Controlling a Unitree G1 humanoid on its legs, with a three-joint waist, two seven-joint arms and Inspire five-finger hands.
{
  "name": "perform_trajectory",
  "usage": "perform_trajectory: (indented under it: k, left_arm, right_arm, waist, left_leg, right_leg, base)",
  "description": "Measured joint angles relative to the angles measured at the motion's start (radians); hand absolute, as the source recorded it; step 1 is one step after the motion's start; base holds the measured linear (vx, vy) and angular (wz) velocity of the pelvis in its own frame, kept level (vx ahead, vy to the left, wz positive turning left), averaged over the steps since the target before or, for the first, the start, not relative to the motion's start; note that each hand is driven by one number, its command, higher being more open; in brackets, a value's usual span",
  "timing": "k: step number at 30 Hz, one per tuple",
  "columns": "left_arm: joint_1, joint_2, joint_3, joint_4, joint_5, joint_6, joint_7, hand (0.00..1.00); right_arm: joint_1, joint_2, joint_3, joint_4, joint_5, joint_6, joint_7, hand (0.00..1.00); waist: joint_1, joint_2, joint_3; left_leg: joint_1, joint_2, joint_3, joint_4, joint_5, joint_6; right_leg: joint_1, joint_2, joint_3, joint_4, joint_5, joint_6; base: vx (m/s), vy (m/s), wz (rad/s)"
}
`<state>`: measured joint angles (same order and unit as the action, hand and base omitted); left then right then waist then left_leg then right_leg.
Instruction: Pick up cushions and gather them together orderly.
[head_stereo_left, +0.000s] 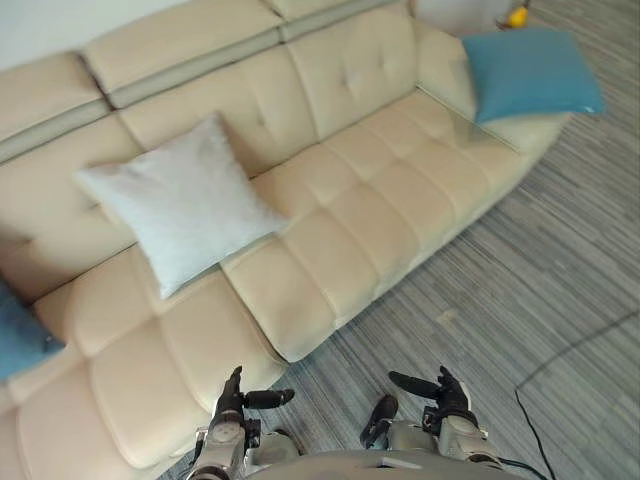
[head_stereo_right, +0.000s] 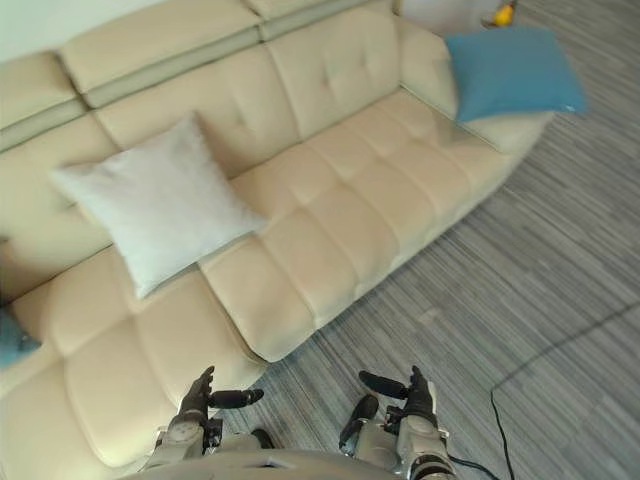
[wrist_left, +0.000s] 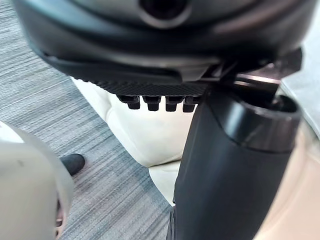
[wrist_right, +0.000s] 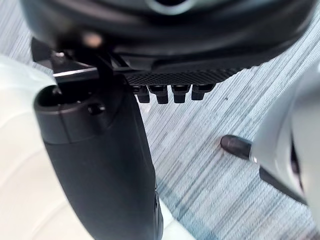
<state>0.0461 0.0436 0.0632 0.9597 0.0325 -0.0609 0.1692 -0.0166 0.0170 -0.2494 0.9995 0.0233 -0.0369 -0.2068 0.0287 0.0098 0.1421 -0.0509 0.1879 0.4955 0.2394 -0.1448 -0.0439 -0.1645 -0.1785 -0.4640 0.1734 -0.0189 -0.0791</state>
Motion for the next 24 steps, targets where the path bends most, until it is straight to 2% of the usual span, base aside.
perform_trajectory:
  k: [1,2,3,4,5,6,8,9,10,11,12,13,14,15,16,17,18,20,21,22,23,24]
  left_arm:
    - [0.007,0.013,0.000,0.000,0.000,0.004,0.000,1.00]
    - [0.009,0.018,0.000,0.000,0.000,0.005,0.001,1.00]
    - [0.008,0.035,-0.001,0.000,0.000,0.006,0.002,1.00]
    - [0.000,0.040,-0.002,0.005,0.000,0.006,0.002,1.00]
    - [-0.005,0.040,-0.004,0.005,0.000,0.005,0.002,1.00]
    - [-0.011,0.040,-0.012,0.007,0.000,0.005,0.006,1.00]
    - [-0.014,0.038,-0.024,0.007,0.001,0.004,0.005,1.00]
    - [-0.019,0.038,-0.040,0.007,0.006,0.004,0.004,1.00]
    - [-0.019,0.037,-0.045,0.007,0.011,0.004,0.003,1.00]
    - [-0.018,0.034,-0.050,0.007,0.019,0.004,-0.003,1.00]
    - [-0.010,0.027,-0.051,0.007,0.020,0.004,-0.007,1.00]
    - [-0.007,0.026,-0.050,-0.001,0.021,-0.005,-0.004,1.00]
    - [-0.009,0.028,-0.050,-0.016,0.021,-0.016,-0.006,1.00]
    - [-0.010,0.027,-0.047,-0.023,0.019,-0.018,-0.004,1.00]
    - [-0.009,0.025,-0.048,-0.023,0.019,-0.017,-0.003,1.00]
    - [-0.007,0.016,-0.040,-0.035,0.009,-0.015,-0.002,1.00]
    - [-0.007,0.012,-0.042,-0.051,0.009,-0.018,0.000,1.00]
    - [-0.005,0.008,-0.037,-0.064,0.009,-0.017,0.001,1.00]
    - [-0.005,0.007,-0.032,-0.074,0.009,-0.017,0.001,1.00]
    - [-0.005,0.007,-0.023,-0.075,0.009,-0.018,0.000,1.00]
    - [-0.005,0.005,0.003,-0.072,0.008,-0.018,0.000,1.00]
    - [-0.002,0.007,0.019,-0.072,0.008,-0.017,0.000,1.00]
  right_arm:
    - [-0.005,0.000,0.007,0.000,-0.001,0.003,0.000,1.00]
    - [-0.007,-0.001,0.008,0.000,-0.001,0.003,0.000,1.00]
    - [-0.012,-0.010,0.019,0.000,-0.001,0.003,0.000,1.00]
    - [-0.011,-0.026,0.026,0.001,-0.002,0.003,0.000,1.00]
    - [-0.011,-0.036,0.026,0.003,-0.002,0.003,0.000,1.00]
    - [-0.011,-0.064,0.026,0.019,-0.003,0.007,-0.001,1.00]
    - [-0.006,-0.080,0.025,0.018,-0.003,0.009,-0.006,1.00]
    - [0.005,-0.087,0.025,0.018,-0.003,0.009,-0.016,1.00]
    - [0.012,-0.089,0.026,0.018,-0.003,0.009,-0.019,1.00]
    - [0.028,-0.095,0.028,0.019,-0.003,0.010,-0.021,1.00]
    - [0.041,-0.102,0.037,0.022,-0.002,0.011,-0.022,1.00]
    - [0.042,-0.102,0.037,0.023,-0.001,0.011,-0.023,1.00]
    - [0.037,-0.109,0.036,0.025,-0.001,0.012,-0.027,1.00]
    - [0.026,-0.121,0.032,0.031,-0.001,0.012,-0.032,1.00]
    - [0.024,-0.125,0.030,0.037,-0.001,0.012,-0.034,1.00]
    - [0.025,-0.126,0.025,0.042,0.000,0.013,-0.037,1.00]
    - [0.026,-0.122,0.012,0.045,0.001,0.016,-0.041,1.00]
    - [0.025,-0.109,-0.005,0.044,0.001,0.016,-0.042,1.00]
    - [0.025,-0.093,-0.014,0.036,0.010,0.016,-0.044,1.00]
    - [0.025,-0.087,-0.014,0.034,0.015,0.016,-0.045,1.00]
    - [0.025,-0.072,-0.015,0.031,0.018,0.016,-0.045,1.00]
    - [0.026,-0.062,-0.015,0.029,0.018,0.016,-0.045,1.00]
  waist:
    - [-0.001,-0.001,-0.001]
    - [0.000,-0.003,0.000]
    - [0.000,-0.007,-0.003]
    - [-0.005,-0.003,0.000]
    - [-0.006,0.001,0.002]
    - [-0.006,0.013,0.003]
    - [-0.007,0.016,0.002]
    - [-0.008,0.016,0.008]
    - [-0.010,0.016,0.010]
    - [-0.012,0.021,0.017]
    - [-0.010,0.028,0.029]
    - [-0.011,0.027,0.034]
    - [-0.009,0.031,0.043]
    - [-0.005,0.038,0.054]
    - [0.001,0.037,0.059]
    - [0.016,0.044,0.066]
    - [0.023,0.050,0.078]
    - [0.030,0.052,0.081]
    - [0.048,0.049,0.082]
    - [0.055,0.048,0.083]
    - [0.069,0.048,0.083]
    - [0.078,0.045,0.081]
  left_leg:
    - [0.025,0.014,0.052,-0.006,0.000,-0.010]
    - [0.038,0.019,0.076,-0.008,0.001,-0.017]
    - [0.053,0.023,0.112,-0.011,0.007,-0.036]
    - [0.056,0.032,0.092,-0.014,0.012,-0.044]
    - [0.057,0.038,0.078,-0.015,0.015,-0.049]
    - [0.076,0.061,0.064,-0.013,0.015,-0.051]
    - [0.088,0.096,0.064,0.028,0.012,-0.055]
    - [0.071,0.155,0.045,0.142,0.007,-0.061]
    - [0.057,0.178,0.030,0.201,0.007,-0.060]
    - [0.022,0.225,-0.015,0.328,0.022,-0.035]
    - [-0.056,0.274,-0.101,0.520,0.073,0.058]
    - [-0.083,0.271,-0.140,0.570,0.060,0.051]
    - [-0.137,0.235,-0.208,0.648,0.000,0.017]
    - [-0.192,0.161,-0.266,0.670,-0.068,-0.006]
    - [-0.208,0.132,-0.285,0.654,-0.087,-0.010]
    - [-0.229,0.078,-0.310,0.594,-0.105,-0.018]
    - [-0.253,0.003,-0.353,0.463,-0.104,-0.018]
    - [-0.275,-0.064,-0.406,0.312,-0.096,-0.026]
    - [-0.286,-0.112,-0.456,0.154,-0.060,-0.030]
    - [-0.286,-0.124,-0.466,0.095,-0.040,-0.031]
    - [-0.281,-0.129,-0.479,0.009,0.012,-0.029]
    - [-0.269,-0.126,-0.483,0.000,0.052,-0.029]
  right_leg:
    - [0.006,-0.026,-0.103,0.019,-0.009,-0.013]
    - [0.010,-0.034,-0.144,0.020,-0.008,-0.012]
    - [0.010,-0.036,-0.196,0.006,0.042,0.019]
    - [0.010,-0.010,-0.177,-0.015,0.056,0.054]
    - [0.009,0.005,-0.159,-0.028,0.059,0.058]
    - [0.008,0.044,-0.114,-0.043,0.060,0.057]
    - [0.016,0.078,-0.079,-0.057,0.049,0.045]
    - [0.036,0.113,-0.060,-0.070,0.031,0.029]
    - [0.048,0.126,-0.056,-0.077,0.027,0.025]
    - [0.079,0.152,-0.047,-0.093,0.022,0.018]
    - [0.113,0.181,-0.012,-0.103,0.009,0.006]
    - [0.117,0.186,0.002,-0.102,0.005,0.001]
    - [0.117,0.190,0.031,-0.098,0.000,-0.006]
    - [0.118,0.194,0.079,-0.100,-0.001,-0.011]
    - [0.120,0.197,0.099,-0.102,-0.001,-0.014]
    - [0.126,0.201,0.128,-0.106,-0.002,-0.016]
    - [0.141,0.206,0.159,-0.115,-0.005,-0.020]
    - [0.148,0.212,0.197,-0.126,-0.007,-0.022]
    - [0.152,0.217,0.240,-0.131,-0.011,-0.021]
    - [0.155,0.221,0.258,-0.131,-0.016,-0.019]
    - [0.169,0.234,0.301,-0.132,-0.026,-0.018]
    - [0.174,0.240,0.330,-0.129,-0.036,-0.013]
  base:
    - [-0.01,-0.076,-1.28]
    - [0.05,-0.127,-1.42]
    - [0.07,-0.137,-1.17]
    - [0.08,-0.151,-1.09]
    - [0.08,-0.184,-0.97]
    - [0.10,-0.216,-0.97]
    - [0.09,-0.207,-0.86]
    - [0.05,-0.188,-0.55]
    - [0.06,-0.203,-0.55]
    - [0.09,-0.278,-0.52]
    - [0.10,-0.260,-0.55]
    - [0.14,-0.248,-0.70]
    - [0.14,-0.102,-0.82]
    - [0.15,-0.073,-0.92]
    - [0.14,-0.032,-0.96]
    - [0.17,0.005,-0.86]
    - [0.14,0.011,-0.78]
    - [0.17,0.052,-0.77]
    - [0.25,0.089,-0.92]
    - [0.30,0.109,-1.11]
    - [0.23,0.078,-0.93]
    - [0.33,0.090,-0.99]
